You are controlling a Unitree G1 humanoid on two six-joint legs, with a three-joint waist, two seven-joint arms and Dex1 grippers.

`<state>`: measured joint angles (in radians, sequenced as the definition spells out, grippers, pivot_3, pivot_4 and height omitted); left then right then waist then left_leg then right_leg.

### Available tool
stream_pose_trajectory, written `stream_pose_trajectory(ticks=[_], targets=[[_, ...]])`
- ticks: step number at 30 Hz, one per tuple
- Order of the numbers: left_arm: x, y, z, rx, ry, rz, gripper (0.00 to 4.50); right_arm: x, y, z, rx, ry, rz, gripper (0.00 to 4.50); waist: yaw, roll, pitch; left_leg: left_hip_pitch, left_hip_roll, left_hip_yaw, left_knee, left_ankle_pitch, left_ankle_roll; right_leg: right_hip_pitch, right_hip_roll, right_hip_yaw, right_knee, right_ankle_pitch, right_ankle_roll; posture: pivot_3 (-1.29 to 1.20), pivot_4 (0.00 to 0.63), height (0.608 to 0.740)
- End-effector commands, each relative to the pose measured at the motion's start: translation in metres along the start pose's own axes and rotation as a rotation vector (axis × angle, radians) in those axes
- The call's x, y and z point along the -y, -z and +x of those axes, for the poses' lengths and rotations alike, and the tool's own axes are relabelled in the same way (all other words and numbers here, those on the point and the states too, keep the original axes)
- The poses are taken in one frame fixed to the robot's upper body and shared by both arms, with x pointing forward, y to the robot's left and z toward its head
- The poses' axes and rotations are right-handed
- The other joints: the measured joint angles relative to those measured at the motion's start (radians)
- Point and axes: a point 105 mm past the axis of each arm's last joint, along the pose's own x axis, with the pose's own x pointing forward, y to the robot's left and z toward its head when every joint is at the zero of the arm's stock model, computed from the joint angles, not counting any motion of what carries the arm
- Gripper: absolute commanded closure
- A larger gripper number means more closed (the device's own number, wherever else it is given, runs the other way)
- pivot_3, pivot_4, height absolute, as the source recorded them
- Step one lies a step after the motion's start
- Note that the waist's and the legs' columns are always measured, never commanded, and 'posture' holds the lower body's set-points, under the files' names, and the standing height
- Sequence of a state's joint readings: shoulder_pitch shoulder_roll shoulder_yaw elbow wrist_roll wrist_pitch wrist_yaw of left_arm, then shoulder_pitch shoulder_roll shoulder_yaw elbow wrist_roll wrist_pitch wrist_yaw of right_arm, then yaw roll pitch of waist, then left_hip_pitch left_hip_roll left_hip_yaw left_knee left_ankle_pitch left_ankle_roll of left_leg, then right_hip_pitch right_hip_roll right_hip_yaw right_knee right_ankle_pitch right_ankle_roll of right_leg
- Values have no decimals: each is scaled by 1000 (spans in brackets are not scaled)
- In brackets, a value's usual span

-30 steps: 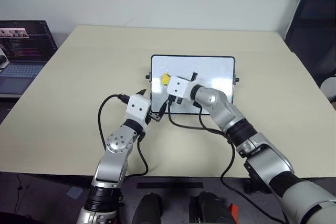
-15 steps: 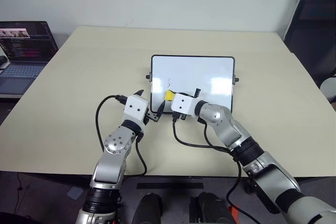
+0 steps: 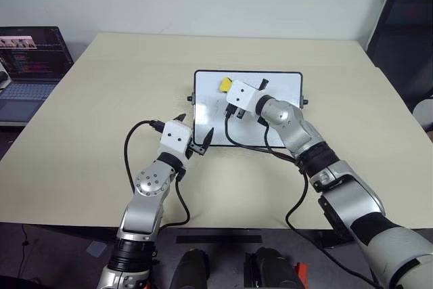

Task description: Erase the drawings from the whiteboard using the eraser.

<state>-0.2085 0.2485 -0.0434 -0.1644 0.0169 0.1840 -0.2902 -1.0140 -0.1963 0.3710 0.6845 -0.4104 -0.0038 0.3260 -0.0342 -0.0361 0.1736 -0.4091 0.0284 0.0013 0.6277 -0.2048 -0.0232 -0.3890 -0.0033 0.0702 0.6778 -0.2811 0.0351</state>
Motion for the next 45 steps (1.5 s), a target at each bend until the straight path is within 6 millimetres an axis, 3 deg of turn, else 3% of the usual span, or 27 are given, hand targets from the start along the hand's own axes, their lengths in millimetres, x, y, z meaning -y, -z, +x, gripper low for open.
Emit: stream_pose_trajectory(ticks=[1, 9, 17, 22, 29, 31, 38, 45], targets=[[-1, -16, 3, 63, 0, 19, 0, -6, 12, -3, -30, -5, 23, 3631, 0, 0, 0, 0, 0, 0, 0, 0, 0, 0, 0, 0, 0, 0, 0, 0, 150, 740], [-1, -15, 1, 58, -1, 20, 0, -57, 21, -18, -51, -101, 49, 3631, -1, 0, 0, 1, 0, 0, 0, 0, 0, 1, 0, 0, 0, 0, 0, 0, 150, 740], [-2, -15, 1, 55, 1, 20, 0, -74, 20, -26, -56, -129, 53, 3631, -1, 0, 0, 2, 1, 0, 1, 0, 0, 1, 0, 0, 0, -1, 1, 0, 150, 740], [-1, -13, 0, 51, 3, 19, 0, -59, 15, -27, -30, -93, 56, 3631, -1, 0, 0, 2, 1, 0, 1, 0, 0, 1, 0, 0, 0, -1, 0, 0, 150, 740], [0, -14, 1, 56, -1, 16, 0, 3, -9, -20, 68, 95, 68, 3631, -1, 0, 1, 0, 1, 0, 0, 0, 0, 0, 0, 0, 0, -1, 0, 0, 150, 740], [1, -14, 1, 57, -2, 15, 0, 10, -13, -15, 78, 119, 67, 3631, -1, 0, 1, -1, 1, 0, 0, 0, 0, -1, 0, 0, -1, -1, 0, 0, 150, 740], [0, -15, 1, 61, -5, 20, 0, -26, -8, 0, 44, -1, 50, 3631, -8, 0, 1, -3, 1, 0, -3, -1, -2, -3, 0, 0, -3, -1, -2, 0, 150, 740], [-1, -15, -4, 55, -11, 24, 0, -66, -3, -5, 38, -105, 61, 3631, -17, 0, 1, 0, 1, -1, -1, -1, -1, 0, 0, -1, -2, -1, -1, 0, 150, 740]])
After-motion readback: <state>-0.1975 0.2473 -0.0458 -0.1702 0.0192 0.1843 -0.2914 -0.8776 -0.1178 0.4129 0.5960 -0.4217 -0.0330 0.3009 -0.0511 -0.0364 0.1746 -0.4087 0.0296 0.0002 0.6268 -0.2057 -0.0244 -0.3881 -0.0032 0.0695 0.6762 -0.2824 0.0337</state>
